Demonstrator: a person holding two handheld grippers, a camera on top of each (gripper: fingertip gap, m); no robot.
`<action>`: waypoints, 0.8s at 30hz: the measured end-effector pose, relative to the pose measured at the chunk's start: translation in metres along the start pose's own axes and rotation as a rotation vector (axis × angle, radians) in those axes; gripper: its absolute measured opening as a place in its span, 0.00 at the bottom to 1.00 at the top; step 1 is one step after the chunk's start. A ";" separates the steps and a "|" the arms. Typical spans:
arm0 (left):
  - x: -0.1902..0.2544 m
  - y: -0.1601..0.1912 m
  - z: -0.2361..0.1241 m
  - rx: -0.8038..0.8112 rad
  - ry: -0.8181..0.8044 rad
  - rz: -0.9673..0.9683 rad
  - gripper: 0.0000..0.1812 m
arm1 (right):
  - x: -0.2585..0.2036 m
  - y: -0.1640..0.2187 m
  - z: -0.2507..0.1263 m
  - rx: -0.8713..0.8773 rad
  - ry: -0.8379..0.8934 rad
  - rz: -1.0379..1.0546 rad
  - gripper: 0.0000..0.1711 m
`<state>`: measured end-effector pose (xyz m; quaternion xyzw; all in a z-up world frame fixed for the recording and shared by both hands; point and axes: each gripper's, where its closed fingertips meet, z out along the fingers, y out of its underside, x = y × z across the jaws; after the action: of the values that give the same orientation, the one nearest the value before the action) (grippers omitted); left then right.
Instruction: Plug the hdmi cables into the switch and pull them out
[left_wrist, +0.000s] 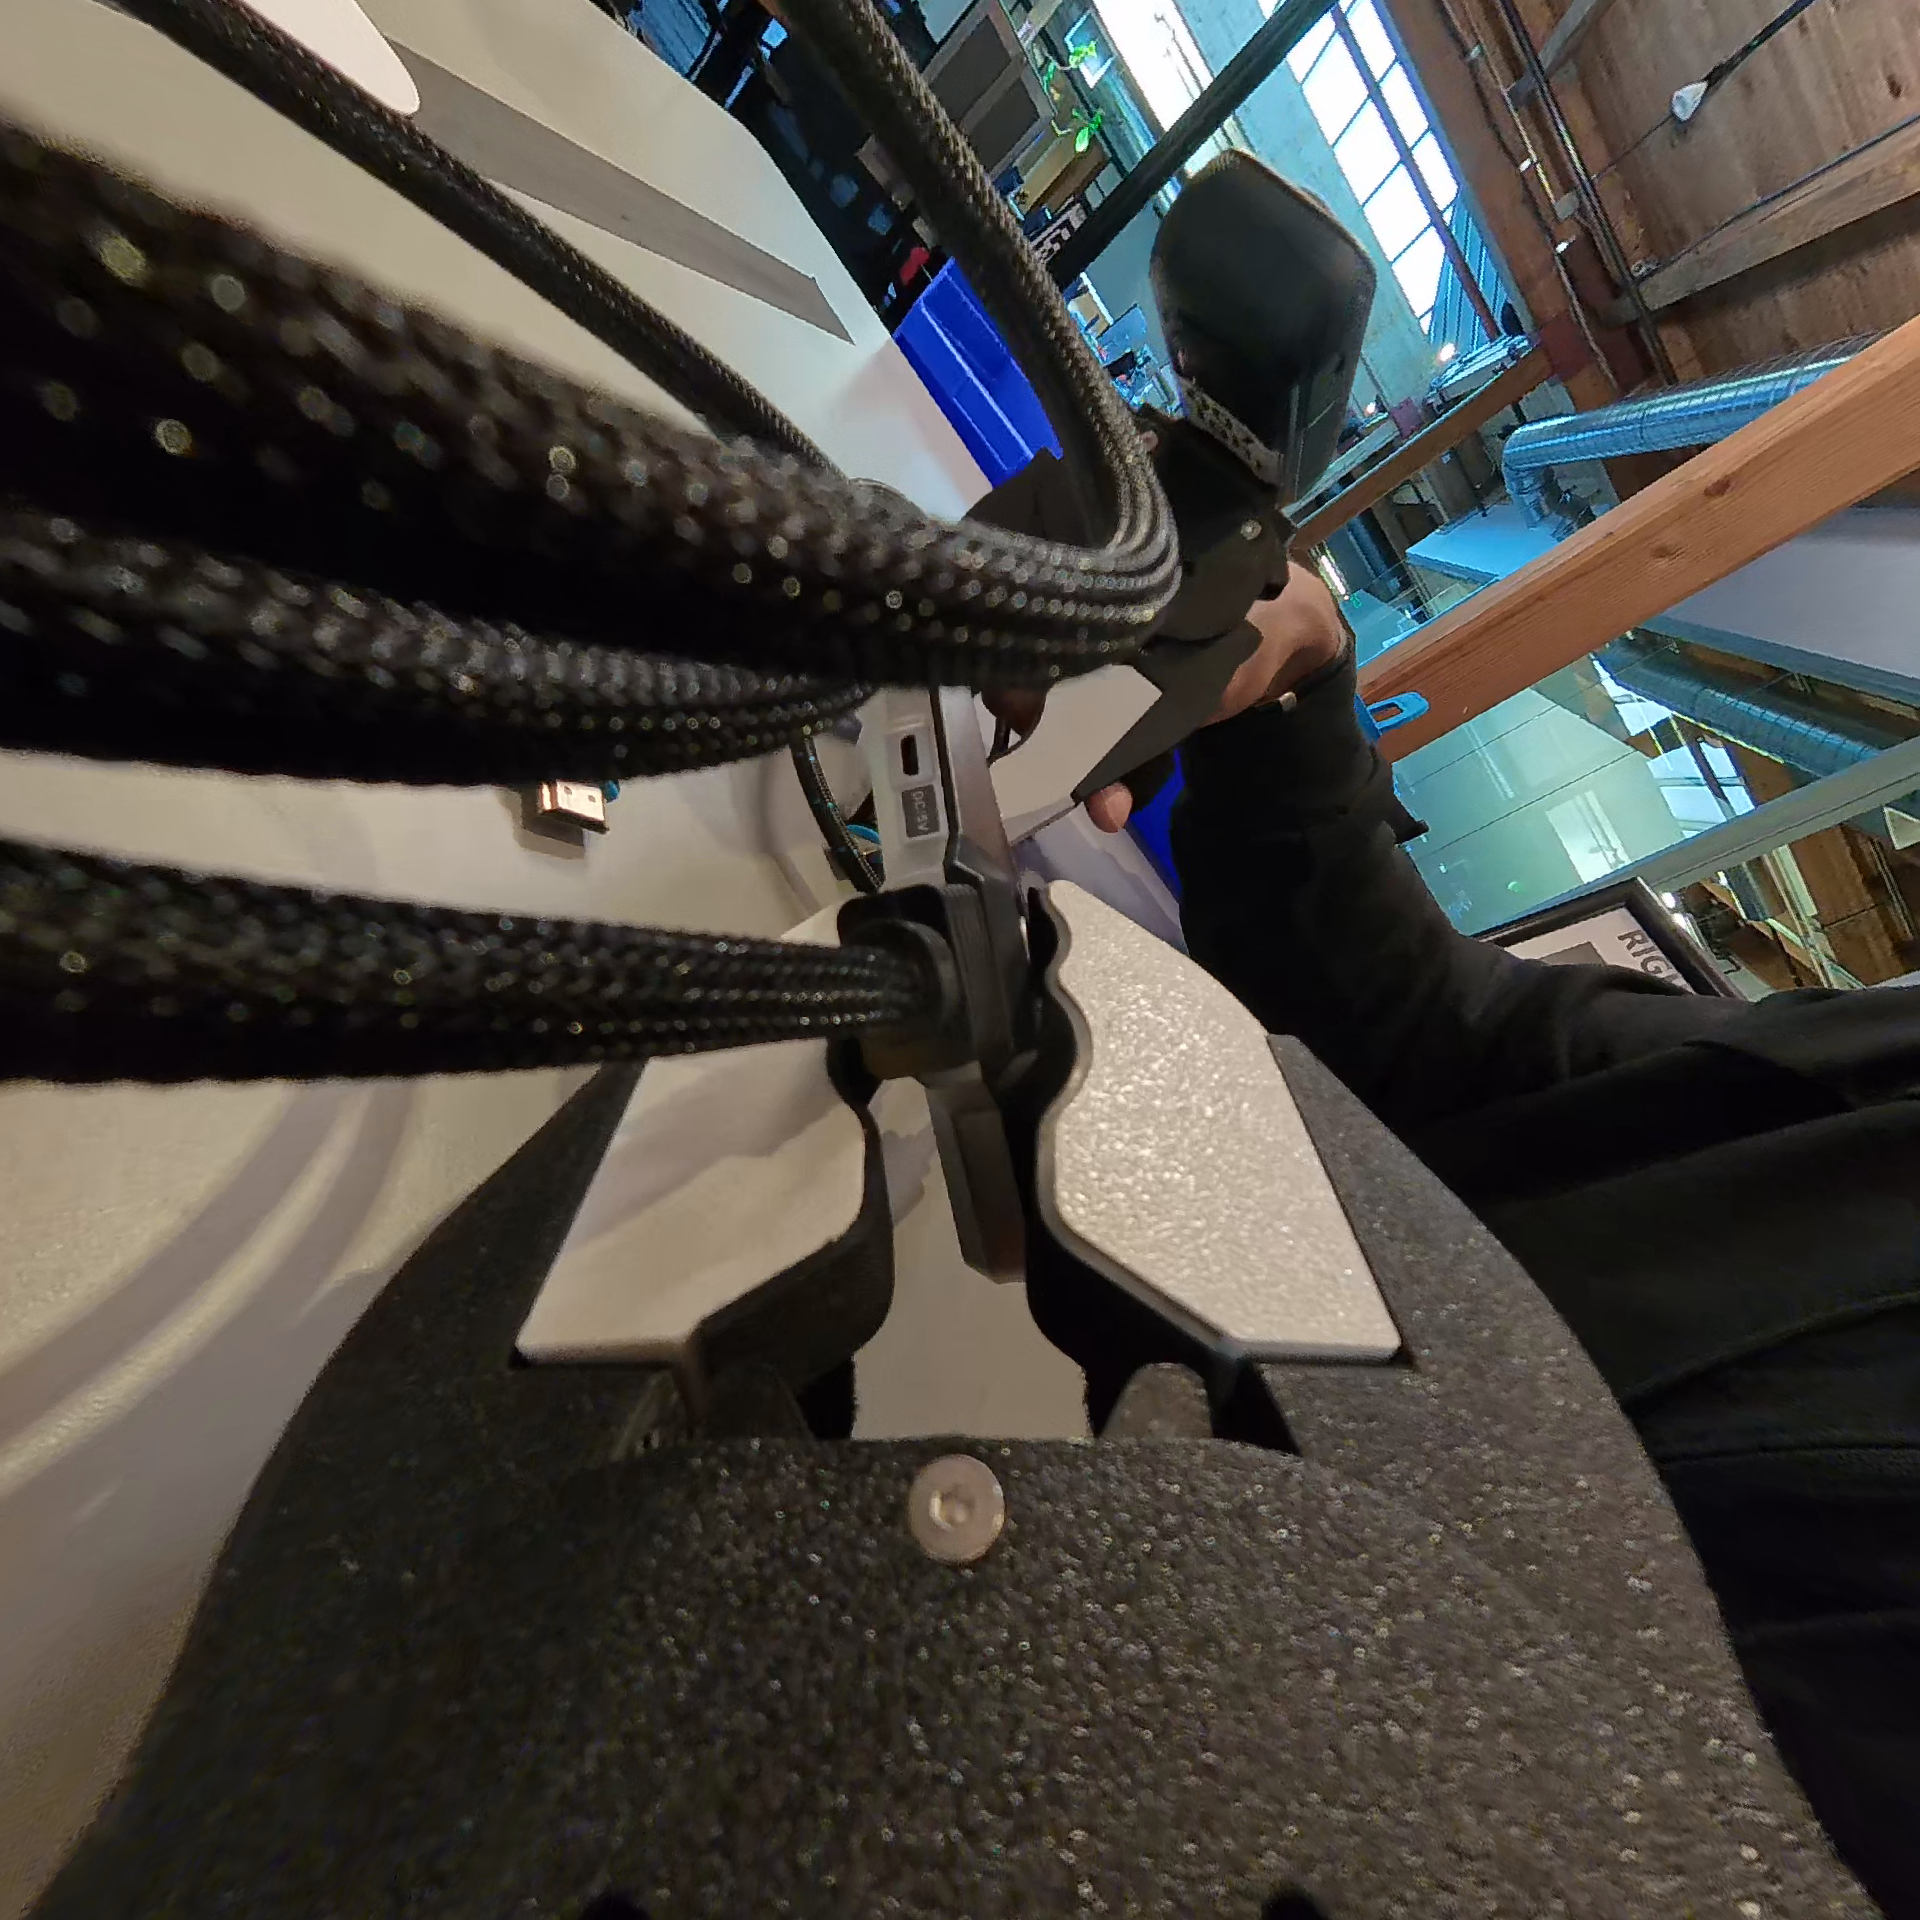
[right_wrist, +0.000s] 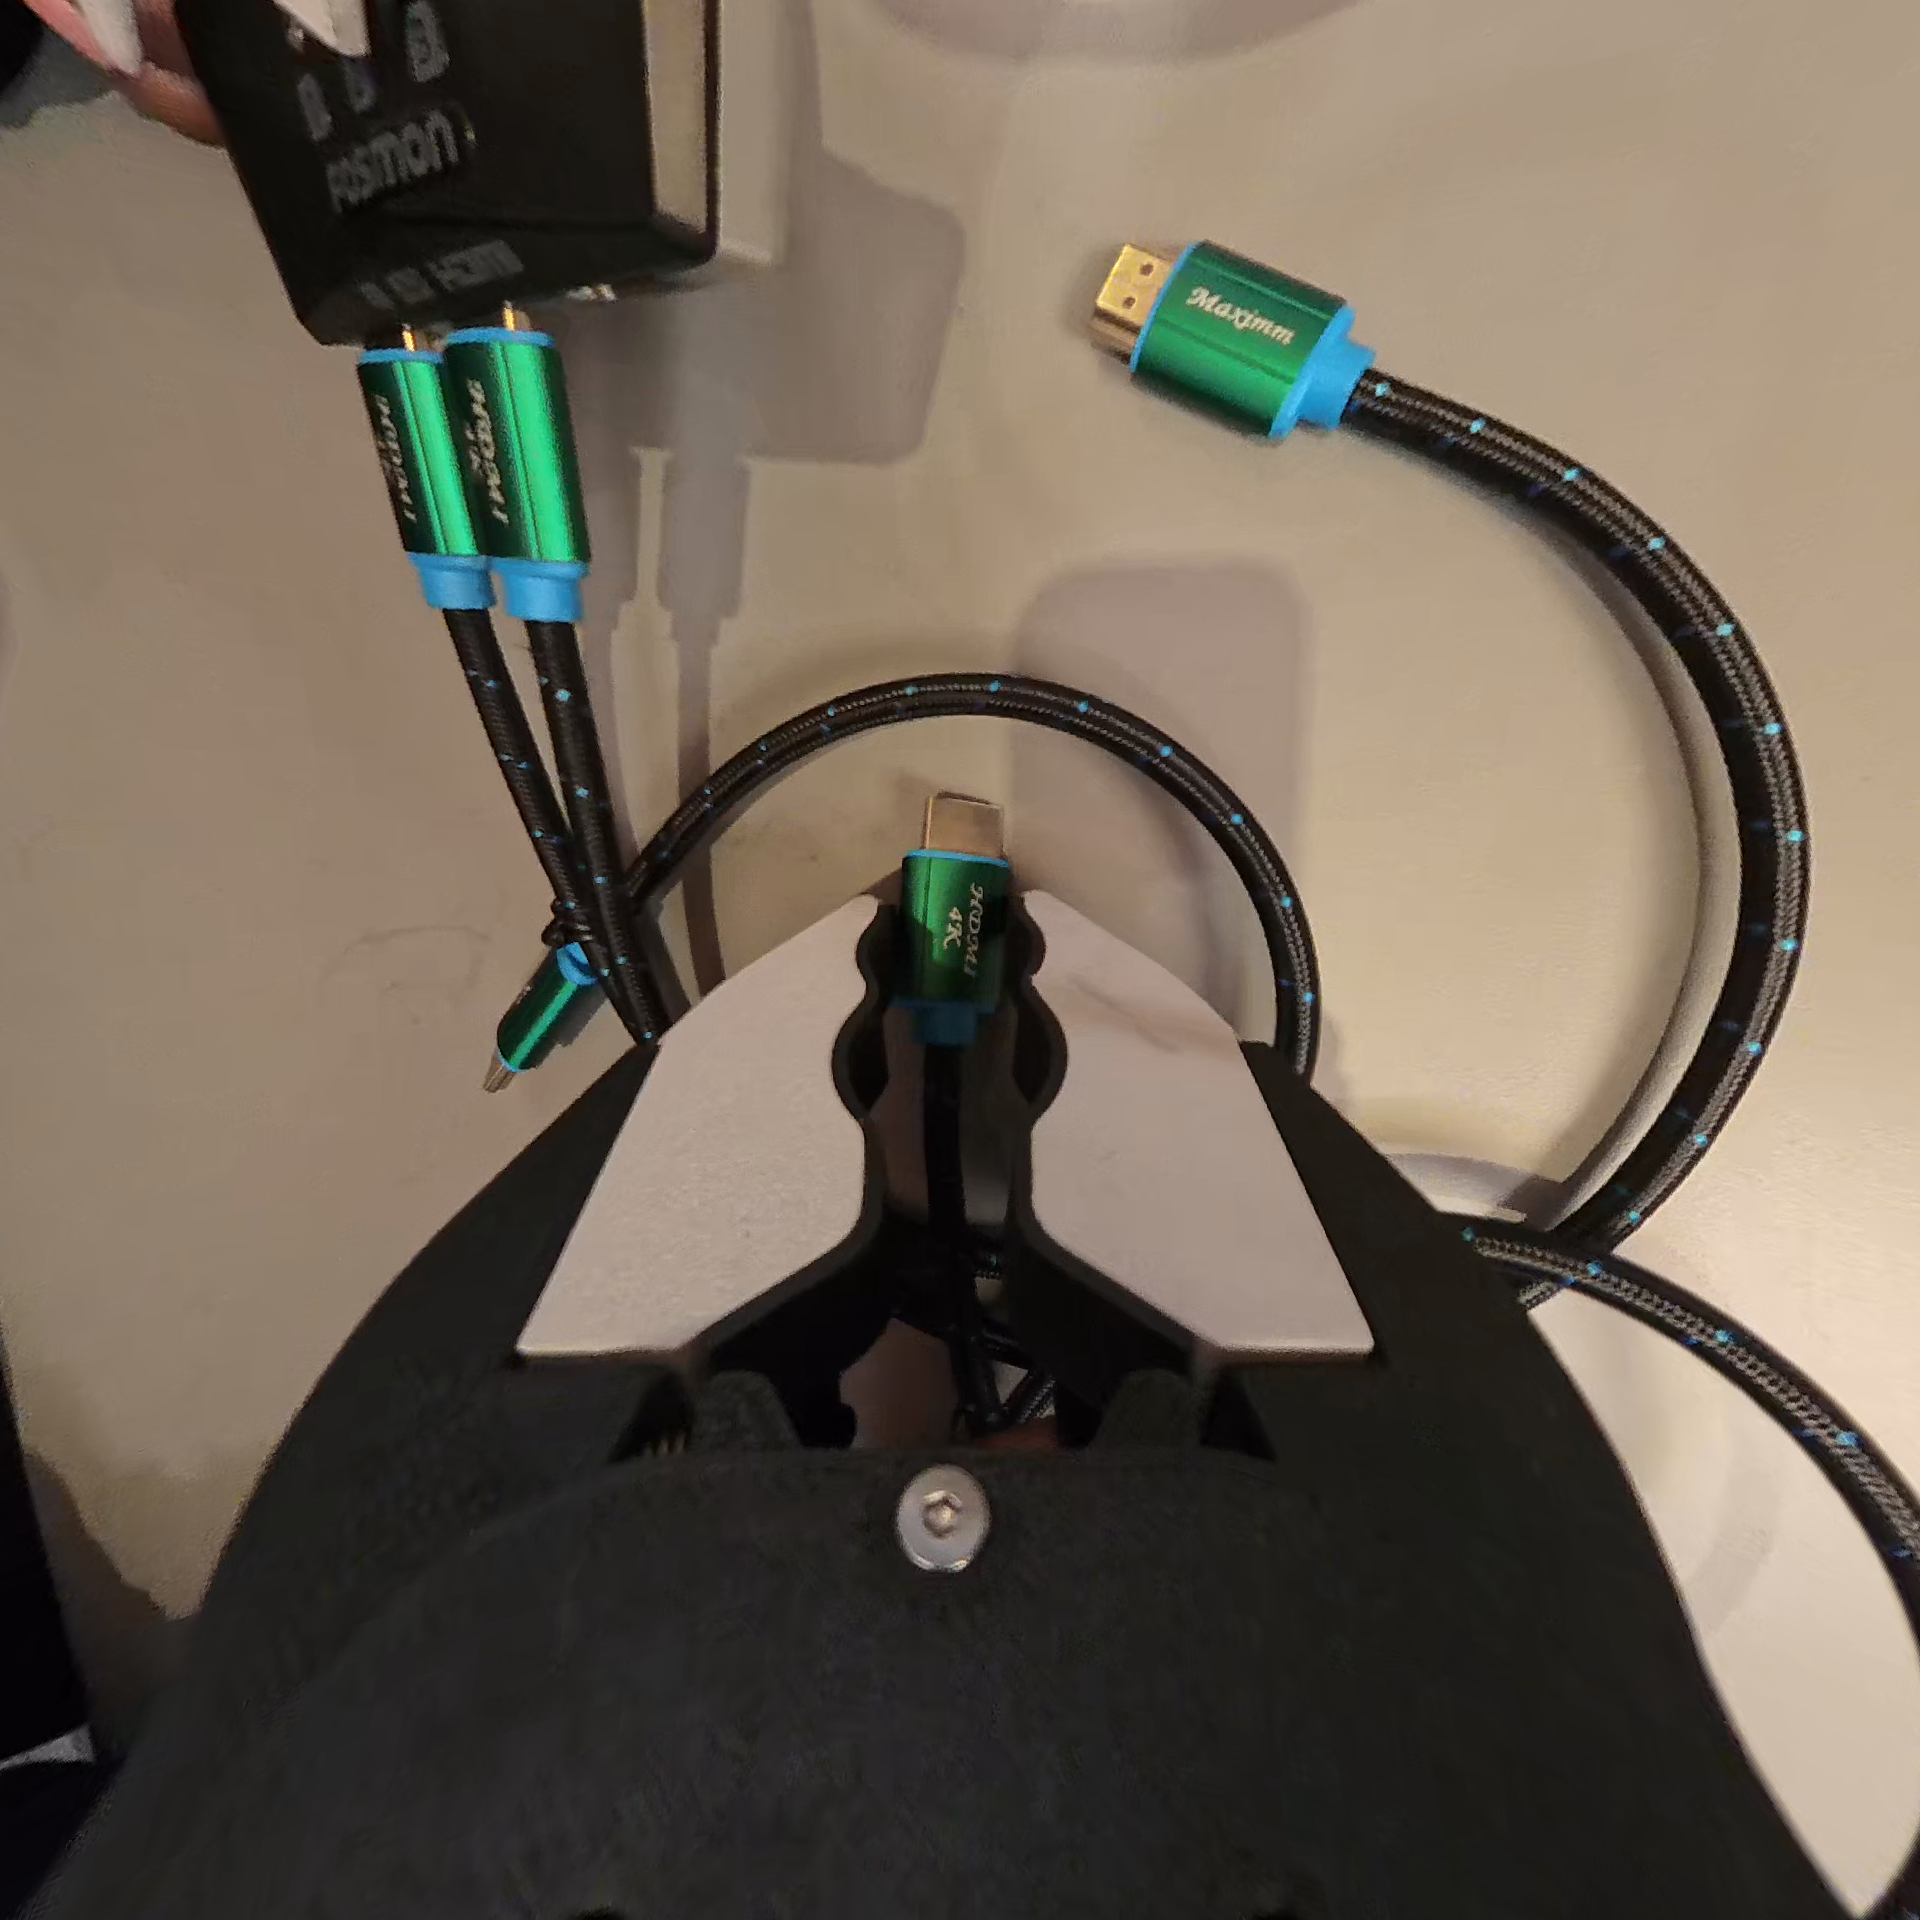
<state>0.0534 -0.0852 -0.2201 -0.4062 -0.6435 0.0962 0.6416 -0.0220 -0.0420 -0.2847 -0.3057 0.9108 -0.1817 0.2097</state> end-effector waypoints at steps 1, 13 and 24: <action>0.000 0.000 0.000 0.000 0.000 -0.004 0.14 | 0.000 0.000 0.000 0.005 0.007 0.007 0.12; -0.007 -0.005 -0.001 0.077 -0.023 -0.126 0.14 | 0.010 -0.028 -0.009 0.210 0.439 -0.180 0.11; -0.006 -0.016 -0.004 0.171 -0.014 -0.149 0.13 | -0.021 -0.067 -0.044 0.399 0.748 -0.422 0.06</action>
<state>0.0500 -0.1011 -0.2142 -0.3002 -0.6658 0.1058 0.6748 0.0035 -0.0698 -0.2110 -0.3515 0.7890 -0.4895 -0.1195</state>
